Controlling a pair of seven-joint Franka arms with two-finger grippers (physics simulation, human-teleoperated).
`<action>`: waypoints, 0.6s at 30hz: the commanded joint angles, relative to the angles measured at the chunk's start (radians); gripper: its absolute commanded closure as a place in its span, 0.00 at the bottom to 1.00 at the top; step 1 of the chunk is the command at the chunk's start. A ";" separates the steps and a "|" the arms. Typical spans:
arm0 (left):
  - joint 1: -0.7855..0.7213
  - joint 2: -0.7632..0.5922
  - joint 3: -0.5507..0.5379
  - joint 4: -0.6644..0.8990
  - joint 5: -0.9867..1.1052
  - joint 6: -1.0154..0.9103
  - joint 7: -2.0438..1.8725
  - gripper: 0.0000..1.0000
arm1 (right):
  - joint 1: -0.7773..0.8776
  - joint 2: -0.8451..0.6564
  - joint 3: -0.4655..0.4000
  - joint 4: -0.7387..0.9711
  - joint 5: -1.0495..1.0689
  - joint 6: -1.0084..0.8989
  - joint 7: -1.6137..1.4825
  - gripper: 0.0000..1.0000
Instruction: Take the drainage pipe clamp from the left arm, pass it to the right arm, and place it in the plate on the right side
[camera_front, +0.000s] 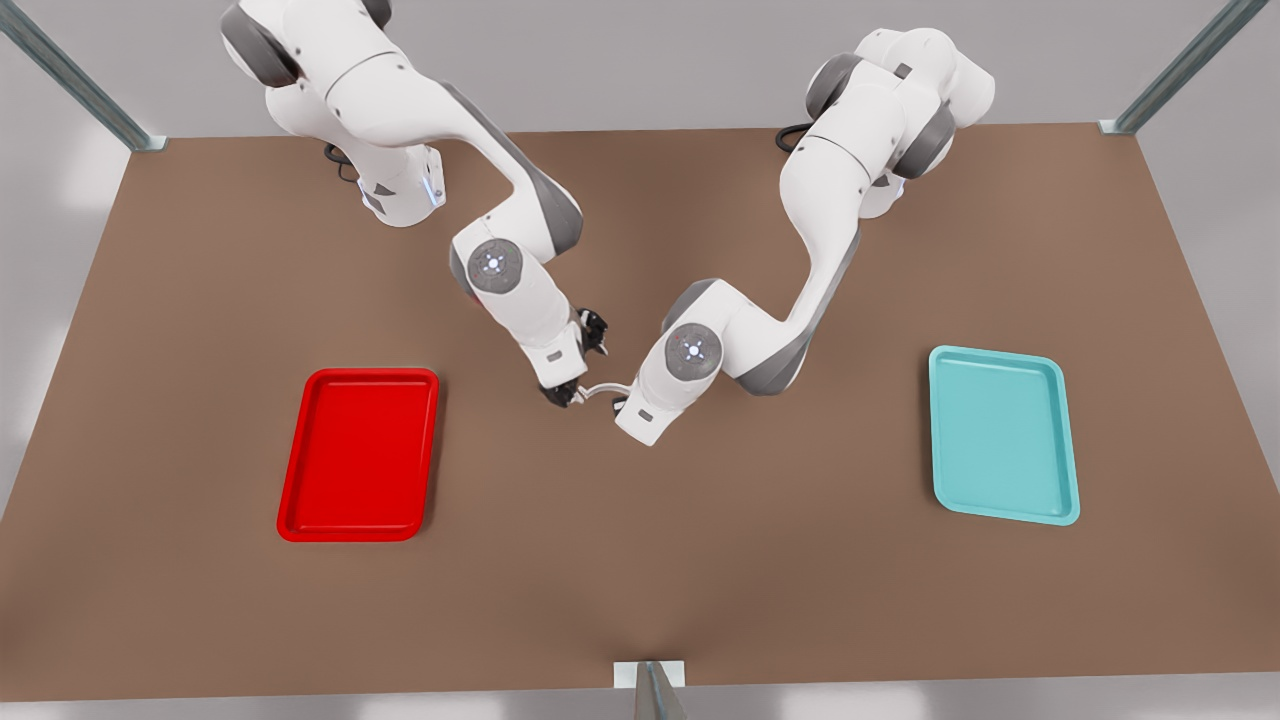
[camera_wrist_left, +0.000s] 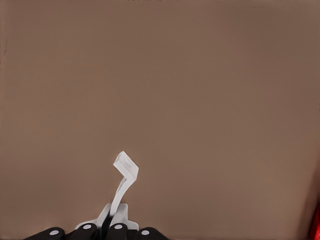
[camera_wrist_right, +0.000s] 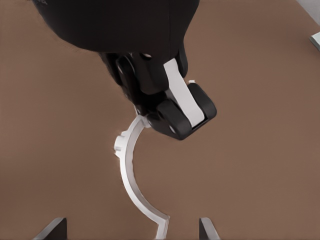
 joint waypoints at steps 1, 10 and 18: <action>-0.002 -0.002 -0.001 0.002 -0.002 -0.002 -0.452 0.79 | -0.001 -0.003 0.005 -0.022 0.010 0.188 -0.245 0.01; -0.007 0.001 0.000 0.007 -0.002 0.009 -0.429 0.79 | 0.008 0.040 0.005 -0.025 0.007 0.188 -0.253 0.01; -0.007 0.000 -0.001 0.008 -0.002 0.007 -0.394 0.79 | 0.013 0.126 0.005 0.022 0.004 0.194 -0.251 0.01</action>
